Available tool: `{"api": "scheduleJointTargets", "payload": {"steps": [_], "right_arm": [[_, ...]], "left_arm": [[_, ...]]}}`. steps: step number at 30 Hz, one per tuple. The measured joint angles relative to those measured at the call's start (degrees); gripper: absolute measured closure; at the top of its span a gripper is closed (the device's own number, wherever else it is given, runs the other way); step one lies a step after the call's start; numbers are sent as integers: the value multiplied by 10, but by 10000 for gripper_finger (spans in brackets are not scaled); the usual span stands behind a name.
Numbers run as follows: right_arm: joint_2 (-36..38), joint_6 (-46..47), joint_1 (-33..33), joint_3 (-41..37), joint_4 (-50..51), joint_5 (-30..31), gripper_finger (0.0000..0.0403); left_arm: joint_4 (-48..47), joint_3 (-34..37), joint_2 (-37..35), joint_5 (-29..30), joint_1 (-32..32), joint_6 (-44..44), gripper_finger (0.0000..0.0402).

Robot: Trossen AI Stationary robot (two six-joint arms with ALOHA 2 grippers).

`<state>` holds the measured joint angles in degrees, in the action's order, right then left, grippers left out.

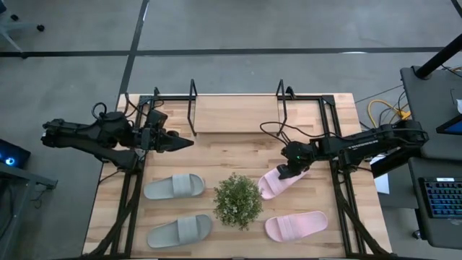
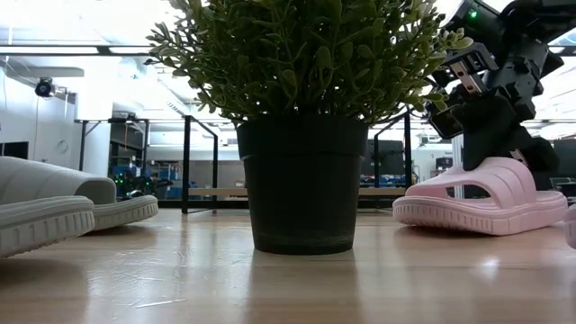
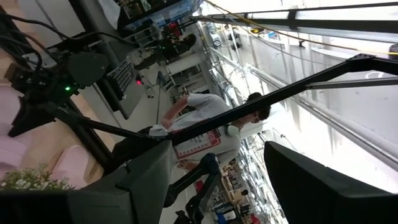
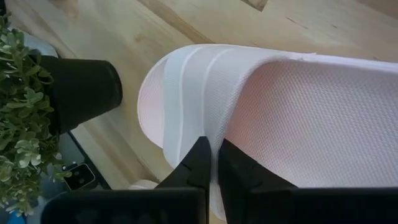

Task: Pick and place slides into the shelf
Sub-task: Put the top pink slides on the shelf

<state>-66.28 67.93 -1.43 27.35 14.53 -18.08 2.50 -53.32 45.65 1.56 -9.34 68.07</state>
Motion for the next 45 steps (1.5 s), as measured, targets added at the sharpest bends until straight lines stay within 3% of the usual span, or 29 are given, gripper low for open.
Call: {"api": "scheduleJointTargets", "payload": {"steps": [6,23,33,45], "right_arm": [[13,-21,10,13,23,-5,394],[18,-162,71,206,278,12,394],[17,-185,74,299,346,18,394],[-2,-208,75,390,374,53,394]], "left_arm": [[-1,0,23,0,0,-12,162],[-7,2,51,-28,13,-30,162],[-99,3,61,-30,16,-25,162],[-87,4,124,-31,53,-26,162]]}}
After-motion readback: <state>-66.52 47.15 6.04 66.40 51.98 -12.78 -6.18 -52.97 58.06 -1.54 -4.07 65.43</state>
